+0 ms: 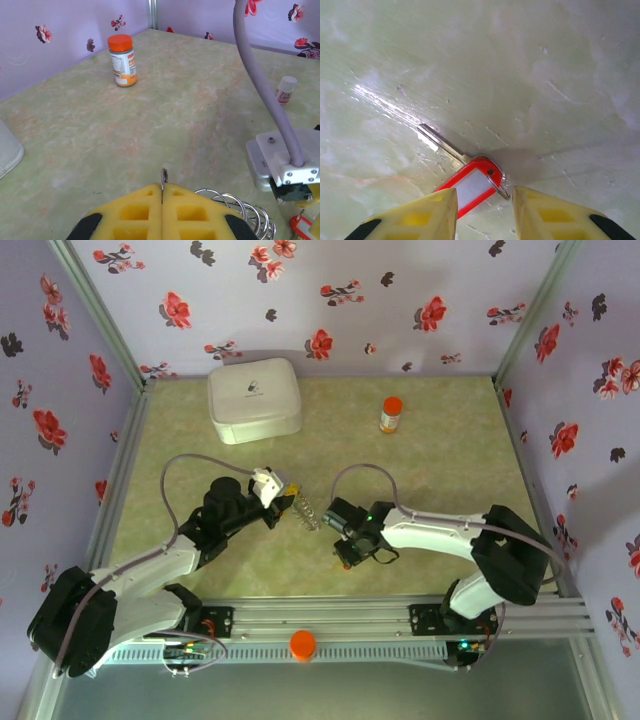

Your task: Put the keys on the keyring

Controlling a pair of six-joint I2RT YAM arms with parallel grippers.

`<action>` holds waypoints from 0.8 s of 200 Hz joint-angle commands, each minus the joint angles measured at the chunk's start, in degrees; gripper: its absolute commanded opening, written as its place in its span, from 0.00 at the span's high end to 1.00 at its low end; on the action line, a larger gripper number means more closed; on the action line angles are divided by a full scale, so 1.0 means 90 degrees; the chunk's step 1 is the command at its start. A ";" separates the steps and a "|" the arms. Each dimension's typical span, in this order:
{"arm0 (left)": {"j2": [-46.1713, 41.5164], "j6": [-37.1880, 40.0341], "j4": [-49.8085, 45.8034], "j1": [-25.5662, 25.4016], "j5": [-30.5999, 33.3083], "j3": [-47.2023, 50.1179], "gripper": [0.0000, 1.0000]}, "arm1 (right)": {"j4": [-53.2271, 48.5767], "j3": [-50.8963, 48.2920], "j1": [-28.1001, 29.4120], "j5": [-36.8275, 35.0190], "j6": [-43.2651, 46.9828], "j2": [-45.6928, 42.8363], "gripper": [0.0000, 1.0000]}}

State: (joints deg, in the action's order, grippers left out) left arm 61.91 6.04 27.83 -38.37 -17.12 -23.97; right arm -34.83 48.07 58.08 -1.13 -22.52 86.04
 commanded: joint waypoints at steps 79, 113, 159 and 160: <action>-0.0164 0.0112 0.0144 -0.0051 0.0014 -0.0247 1.00 | -0.0193 0.0030 -0.1013 0.1331 0.0903 -0.0120 0.65; -0.0194 0.0104 0.0140 -0.0053 0.0013 -0.0233 1.00 | -0.0056 -0.0008 -0.1238 0.1612 0.1085 0.0134 0.65; -0.0210 0.0095 0.0126 -0.0053 -0.0001 -0.0221 1.00 | 0.0003 0.0000 -0.1259 0.1616 0.1174 0.0443 0.69; -0.0209 0.0093 0.0128 -0.0053 0.0003 -0.0224 1.00 | 0.0003 0.0005 -0.1259 0.1618 0.1179 0.0451 0.69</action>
State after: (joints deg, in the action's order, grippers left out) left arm 61.52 6.22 27.81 -38.39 -17.15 -23.99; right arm -34.94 48.64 47.07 12.51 -13.45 88.53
